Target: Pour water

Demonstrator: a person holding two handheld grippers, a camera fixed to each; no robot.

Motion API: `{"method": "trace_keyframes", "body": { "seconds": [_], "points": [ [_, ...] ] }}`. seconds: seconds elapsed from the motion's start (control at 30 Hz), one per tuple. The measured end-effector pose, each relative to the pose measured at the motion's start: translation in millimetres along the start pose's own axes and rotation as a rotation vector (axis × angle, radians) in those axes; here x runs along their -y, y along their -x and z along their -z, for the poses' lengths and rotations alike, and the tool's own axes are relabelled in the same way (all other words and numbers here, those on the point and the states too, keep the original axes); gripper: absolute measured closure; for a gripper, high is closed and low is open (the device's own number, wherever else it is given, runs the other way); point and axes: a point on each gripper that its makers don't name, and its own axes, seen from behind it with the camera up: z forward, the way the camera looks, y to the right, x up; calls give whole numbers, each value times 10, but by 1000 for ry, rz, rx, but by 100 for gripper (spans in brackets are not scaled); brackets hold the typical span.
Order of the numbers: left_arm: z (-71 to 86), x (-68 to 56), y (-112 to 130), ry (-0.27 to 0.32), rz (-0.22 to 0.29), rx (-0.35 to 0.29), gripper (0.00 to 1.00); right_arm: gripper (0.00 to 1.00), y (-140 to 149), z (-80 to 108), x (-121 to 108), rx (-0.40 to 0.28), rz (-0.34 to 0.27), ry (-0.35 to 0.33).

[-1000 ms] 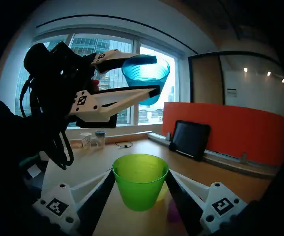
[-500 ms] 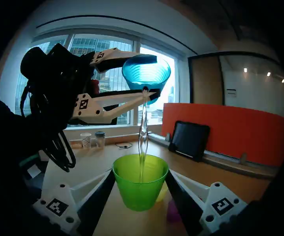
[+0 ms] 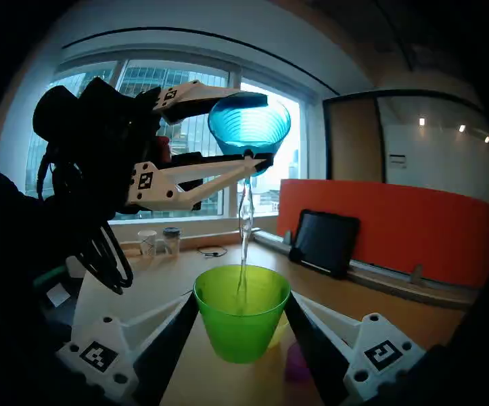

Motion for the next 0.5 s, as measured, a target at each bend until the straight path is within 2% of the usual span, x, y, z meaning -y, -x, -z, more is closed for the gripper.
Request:
{"method": "trace_keyframes", "body": {
  "seconds": [0.5],
  "points": [
    [-17, 28, -48, 3, -83, 0, 13, 9, -32, 36, -3, -8, 4, 2]
  ]
}}
